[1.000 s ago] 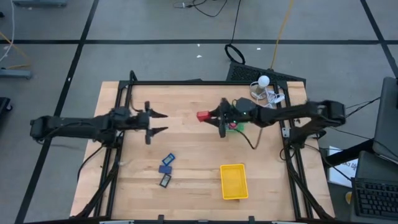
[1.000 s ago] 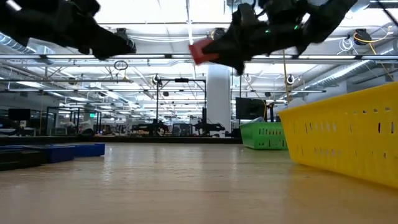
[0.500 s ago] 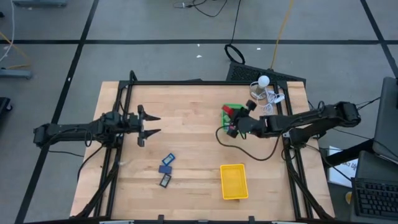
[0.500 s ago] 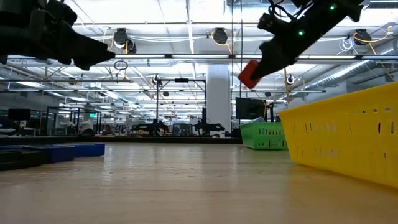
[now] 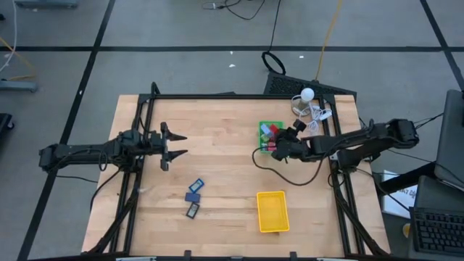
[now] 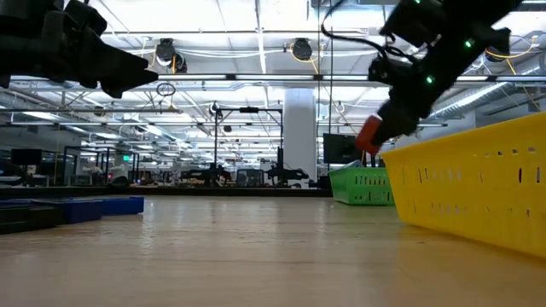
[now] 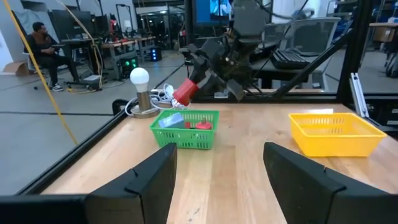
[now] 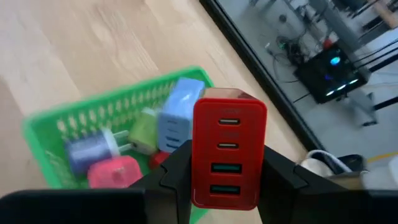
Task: Pick & Place Office items
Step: Put the red charger adapter into the green bin, then put the blue digital timer into the yellow bin
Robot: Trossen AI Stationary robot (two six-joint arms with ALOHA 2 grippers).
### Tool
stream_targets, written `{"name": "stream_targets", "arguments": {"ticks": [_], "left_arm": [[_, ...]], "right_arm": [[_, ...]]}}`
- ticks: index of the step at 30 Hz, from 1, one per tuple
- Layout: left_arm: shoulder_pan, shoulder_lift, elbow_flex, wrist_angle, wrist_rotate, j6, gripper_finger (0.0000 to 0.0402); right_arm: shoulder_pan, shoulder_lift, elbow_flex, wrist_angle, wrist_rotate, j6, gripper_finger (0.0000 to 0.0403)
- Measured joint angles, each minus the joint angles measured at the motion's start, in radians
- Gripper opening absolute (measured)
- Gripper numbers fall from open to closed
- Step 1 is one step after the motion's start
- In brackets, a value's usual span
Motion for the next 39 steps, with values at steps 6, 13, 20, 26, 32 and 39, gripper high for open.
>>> {"name": "stream_targets", "arguments": {"ticks": [6, 13, 20, 26, 32, 39], "left_arm": [[0.000, 0.000, 0.000, -0.002, 0.000, -0.004, 0.0241], [0.000, 0.000, 0.000, 0.000, 0.000, -0.001, 0.0241], [0.000, 0.000, 0.000, 0.000, -0.001, 0.002, 0.0241], [0.000, 0.000, 0.000, 0.001, -0.001, 0.003, 0.0241], [0.000, 0.000, 0.000, 0.001, -0.001, 0.003, 0.0241], [0.000, 0.000, 0.000, 0.001, -0.001, 0.002, 0.0241]], "right_arm": [[-0.027, -0.001, -0.107, 0.174, 0.000, -0.011, 0.0115], [-0.078, -0.001, -0.193, 0.318, -0.085, -0.021, 0.0115], [-0.108, -0.001, -0.215, 0.410, -0.132, -0.038, 0.0188], [-0.108, -0.001, -0.215, 0.439, -0.157, -0.087, 0.0242], [-0.107, -0.017, -0.216, 0.530, -0.189, -0.120, 0.0253], [-0.107, -0.036, -0.215, 0.690, -0.351, -0.135, 0.0243]]}}
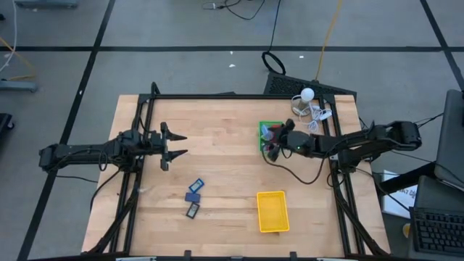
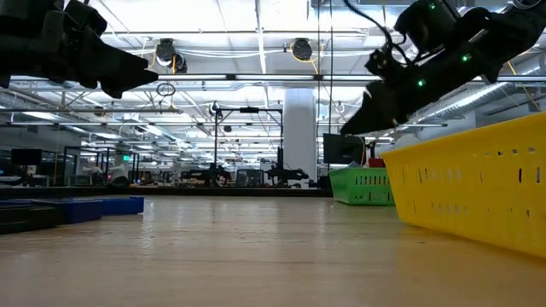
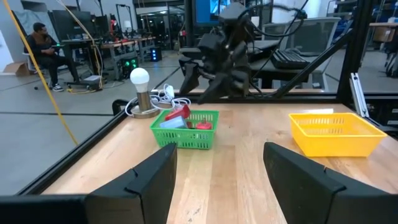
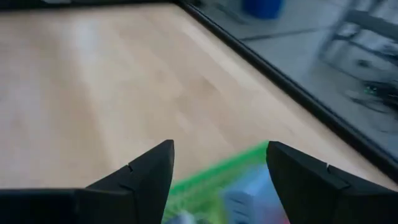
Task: Pick & Place Office items
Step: Put the blue digital timer into the yellow bin
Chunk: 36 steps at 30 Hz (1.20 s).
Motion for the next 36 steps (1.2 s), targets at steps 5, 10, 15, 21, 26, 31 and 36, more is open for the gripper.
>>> {"name": "stream_targets", "arguments": {"ticks": [5, 10, 15, 21, 26, 31, 36], "left_arm": [[0.000, 0.000, 0.000, 0.000, 0.000, 0.000, 0.0241], [0.000, 0.000, 0.000, 0.000, 0.000, 0.000, 0.0241], [0.000, 0.000, 0.000, 0.000, 0.000, 0.000, 0.0241], [0.000, 0.000, 0.000, 0.008, -0.004, 0.000, 0.0241], [0.000, 0.001, 0.000, 0.073, -0.010, -0.005, 0.0241], [0.000, 0.001, 0.000, 0.106, -0.008, -0.116, 0.0241], [0.000, 0.015, 0.000, 0.105, -0.034, -0.306, 0.0241]], "right_arm": [[0.000, -0.014, 0.000, 0.097, -0.234, 0.001, 0.0243], [0.002, -0.017, 0.000, 0.210, -0.417, 0.005, 0.0242], [0.003, -0.017, 0.000, 0.282, -0.487, 0.033, 0.0240], [0.003, -0.007, 0.000, 0.297, -0.485, 0.083, 0.0240], [0.003, 0.010, 0.000, 0.299, -0.485, 0.105, 0.0238], [0.003, 0.011, 0.001, 0.323, -0.486, 0.105, 0.0238], [0.003, 0.011, 0.001, 0.333, -0.487, 0.095, 0.0238]]}}
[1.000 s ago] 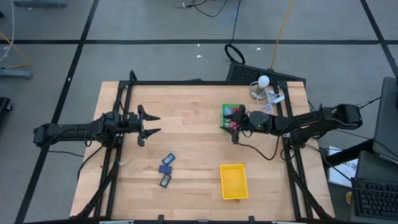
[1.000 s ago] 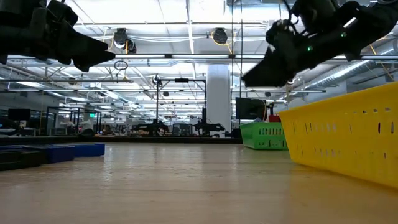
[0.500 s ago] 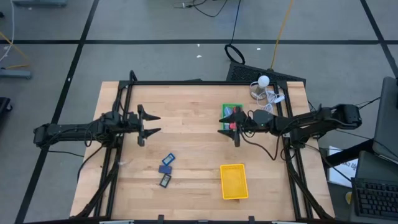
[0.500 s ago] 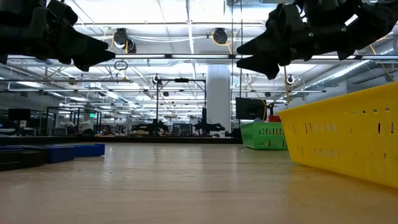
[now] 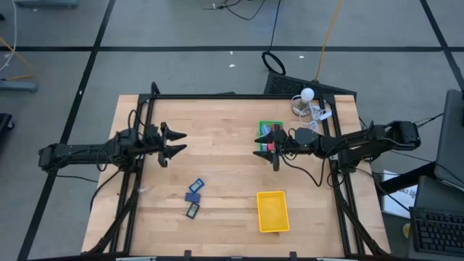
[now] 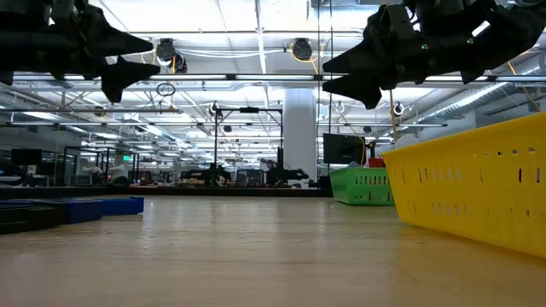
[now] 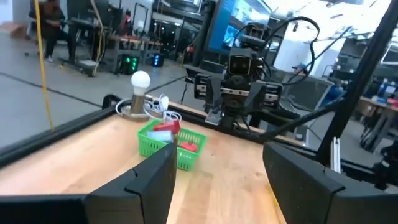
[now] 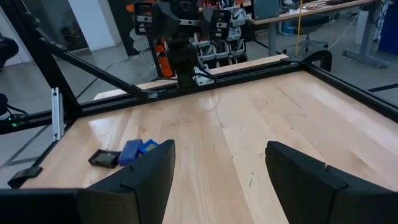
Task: Pick & Place Office items
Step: Put the blue digital timer into the yellow bin
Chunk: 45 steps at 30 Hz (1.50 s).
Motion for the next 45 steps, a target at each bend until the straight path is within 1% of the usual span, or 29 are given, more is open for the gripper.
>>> {"name": "stream_targets", "arguments": {"ticks": [2, 4, 5, 6, 7, 10, 13, 15, 17, 21, 25, 29, 33, 37, 40, 45], "left_arm": [[-0.006, 0.005, 0.000, -0.002, 0.030, -0.020, 0.0241], [-0.034, 0.025, 0.002, -0.002, 0.119, -0.023, 0.0241], [-0.056, 0.039, 0.006, -0.015, 0.141, -0.028, 0.0241], [-0.083, 0.056, 0.016, -0.040, 0.135, -0.044, 0.0241], [-0.114, 0.081, 0.034, -0.074, 0.104, -0.062, 0.0241], [-0.218, 0.184, 0.102, -0.248, -0.049, -0.076, 0.0241], [-0.324, 0.336, 0.180, -0.401, -0.137, -0.124, 0.0241], [-0.384, 0.449, 0.230, -0.475, -0.146, -0.156, 0.0241], [-0.437, 0.563, 0.283, -0.511, -0.139, -0.170, 0.0241], [-0.500, 0.763, 0.379, -0.568, -0.121, -0.169, 0.0241], [-0.506, 0.905, 0.459, -0.619, -0.127, -0.165, 0.0241], [-0.489, 1.008, 0.508, -0.673, -0.131, -0.164, 0.0241], [-0.452, 1.069, 0.522, -0.684, -0.128, -0.167, 0.0241], [-0.413, 1.083, 0.525, -0.701, -0.140, -0.164, 0.0241], [-0.387, 1.076, 0.525, -0.734, -0.219, -0.142, 0.0241], [-0.344, 1.056, 0.520, -0.779, -0.447, -0.054, 0.0241]], "right_arm": [[0.000, 0.000, 0.000, -0.005, 0.000, -0.009, 0.0238], [0.000, 0.000, 0.000, -0.004, -0.001, -0.014, 0.0238], [0.000, 0.000, 0.000, -0.005, 0.000, -0.015, 0.0238], [0.000, 0.000, 0.000, -0.007, -0.001, -0.016, 0.0238], [0.000, 0.000, 0.000, -0.008, -0.001, -0.016, 0.0238], [0.000, 0.000, 0.000, -0.003, 0.000, -0.026, 0.0238], [0.000, 0.000, 0.000, -0.003, 0.002, -0.043, 0.0238], [-0.001, 0.000, 0.000, -0.003, 0.004, -0.047, 0.0238], [-0.005, 0.000, 0.000, -0.003, 0.005, -0.050, 0.0238], [-0.008, 0.000, 0.000, 0.003, 0.008, -0.050, 0.0238], [-0.008, 0.000, 0.000, 0.004, 0.007, -0.050, 0.0238], [-0.008, 0.000, 0.000, 0.003, 0.008, -0.050, 0.0238], [-0.008, 0.000, 0.000, 0.001, 0.007, -0.050, 0.0238], [-0.008, 0.000, 0.000, -0.005, 0.007, -0.050, 0.0238], [-0.008, 0.000, 0.000, -0.004, 0.007, -0.051, 0.0238], [-0.008, 0.000, 0.000, -0.004, 0.010, -0.071, 0.0238]]}}
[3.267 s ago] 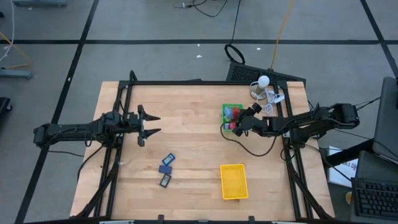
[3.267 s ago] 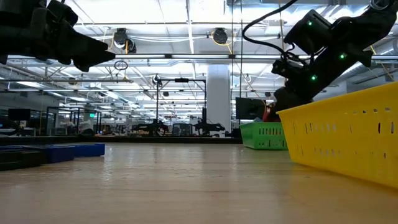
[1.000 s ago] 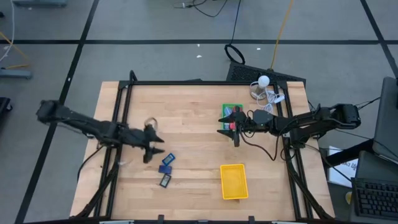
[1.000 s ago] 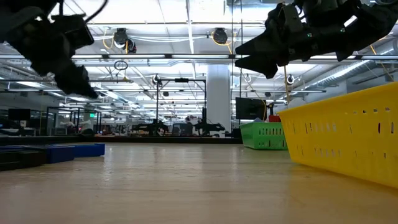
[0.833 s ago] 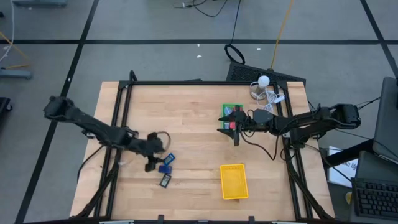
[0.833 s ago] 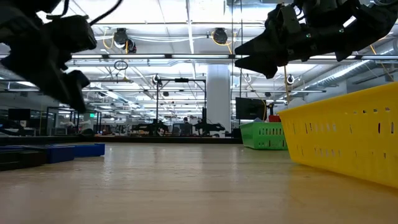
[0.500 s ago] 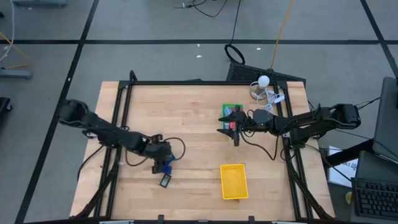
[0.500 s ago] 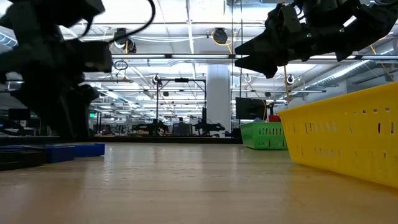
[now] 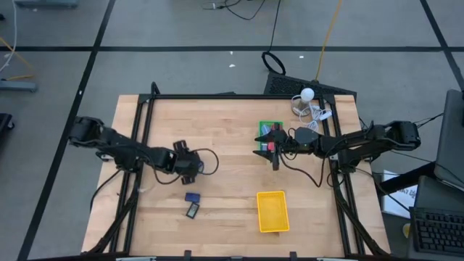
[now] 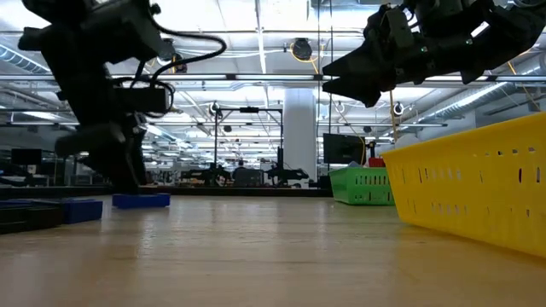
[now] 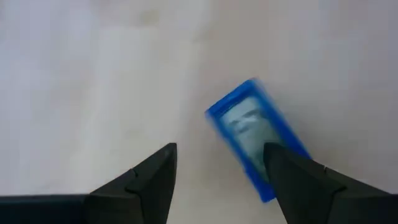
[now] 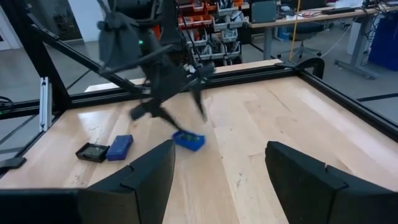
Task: Pick & Place Office items
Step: Put the blue digital timer into the yellow bin
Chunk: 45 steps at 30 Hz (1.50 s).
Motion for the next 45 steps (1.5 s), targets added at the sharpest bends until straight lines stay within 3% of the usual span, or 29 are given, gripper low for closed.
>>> {"name": "stream_targets", "arguments": {"ticks": [3, 10, 16, 19, 37, 45], "left_arm": [[0.035, -0.018, 0.002, -0.004, -0.059, -0.014, 0.0241], [0.099, -0.037, 0.062, -0.135, -0.006, -0.118, 0.0241], [0.141, -0.037, 0.065, -0.131, 0.204, -0.184, 0.0241], [0.151, -0.036, 0.065, -0.120, 0.258, -0.241, 0.0241], [0.144, -0.036, -0.006, -0.013, 0.281, -0.276, 0.0241], [0.119, -0.022, -0.006, -0.005, 0.220, -0.240, 0.0241]], "right_arm": [[0.000, 0.000, 0.000, -0.001, 0.014, -0.001, 0.0238], [-0.001, 0.000, 0.000, -0.005, 0.025, -0.011, 0.0238], [-0.002, 0.000, 0.000, -0.014, 0.024, -0.017, 0.0238], [-0.002, 0.000, 0.000, -0.022, 0.024, -0.027, 0.0238], [-0.002, 0.000, 0.000, -0.044, 0.024, -0.050, 0.0238], [-0.002, 0.000, 0.000, -0.025, 0.027, -0.050, 0.0238]]}}
